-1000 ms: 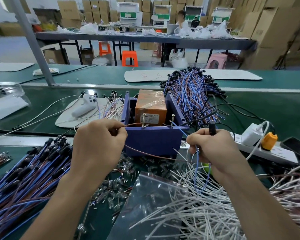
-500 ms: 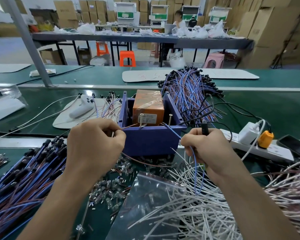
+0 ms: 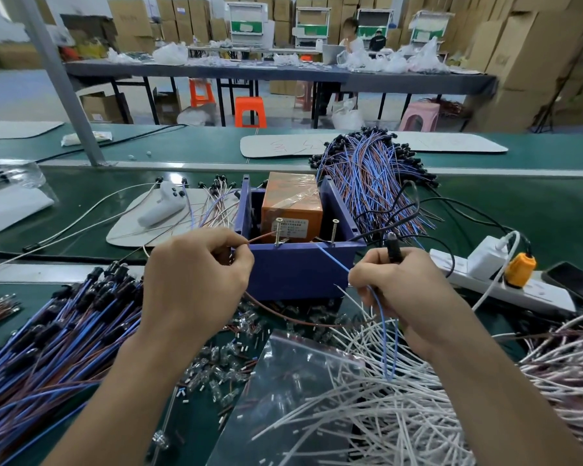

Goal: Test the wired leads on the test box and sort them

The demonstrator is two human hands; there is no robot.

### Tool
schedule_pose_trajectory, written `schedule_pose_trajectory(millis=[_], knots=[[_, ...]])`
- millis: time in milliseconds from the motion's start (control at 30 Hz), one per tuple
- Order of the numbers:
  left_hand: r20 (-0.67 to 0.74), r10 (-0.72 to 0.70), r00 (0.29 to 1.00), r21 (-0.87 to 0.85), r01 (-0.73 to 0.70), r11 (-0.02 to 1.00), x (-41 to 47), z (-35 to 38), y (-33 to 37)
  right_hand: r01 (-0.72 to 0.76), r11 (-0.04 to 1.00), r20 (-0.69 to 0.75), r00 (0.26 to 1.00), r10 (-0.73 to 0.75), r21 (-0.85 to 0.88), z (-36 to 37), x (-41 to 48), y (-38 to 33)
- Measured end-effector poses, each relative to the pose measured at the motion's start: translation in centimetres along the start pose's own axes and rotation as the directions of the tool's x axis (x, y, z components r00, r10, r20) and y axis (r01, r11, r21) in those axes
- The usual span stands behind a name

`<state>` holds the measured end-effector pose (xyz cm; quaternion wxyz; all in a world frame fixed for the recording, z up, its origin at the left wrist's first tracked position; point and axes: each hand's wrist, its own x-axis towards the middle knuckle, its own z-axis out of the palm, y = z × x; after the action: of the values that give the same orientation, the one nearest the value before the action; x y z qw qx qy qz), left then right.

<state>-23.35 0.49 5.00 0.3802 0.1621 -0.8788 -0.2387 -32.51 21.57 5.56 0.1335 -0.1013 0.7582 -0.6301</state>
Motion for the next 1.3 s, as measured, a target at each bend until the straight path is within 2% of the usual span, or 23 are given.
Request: schedule_pose_trajectory(millis=[333, 800, 1100, 1300], knots=[[0.011, -0.037, 0.999, 0.016, 0.037, 0.999, 0.1, 0.4, -0.3, 0.0, 0.998, -0.054, 0.999, 0.003, 0.064, -0.8, 0.4, 0.1], [0.012, -0.091, 0.996, 0.026, 0.091, 0.996, 0.0, 0.6, -0.2, -0.019, 0.998, -0.147, 0.989, 0.028, 0.064, -0.9, 0.9, 0.8], [0.007, -0.067, 0.998, 0.027, 0.067, 0.997, -0.1, 0.2, 0.2, -0.054, 0.981, -0.083, 0.994, 0.071, 0.184, -1.3, 0.7, 0.1], [0.008, -0.069, 0.998, 0.037, 0.068, 0.997, -0.1, 0.3, 0.1, -0.07, 0.984, -0.06, 0.995, 0.081, 0.166, -1.4, 0.7, 0.3]])
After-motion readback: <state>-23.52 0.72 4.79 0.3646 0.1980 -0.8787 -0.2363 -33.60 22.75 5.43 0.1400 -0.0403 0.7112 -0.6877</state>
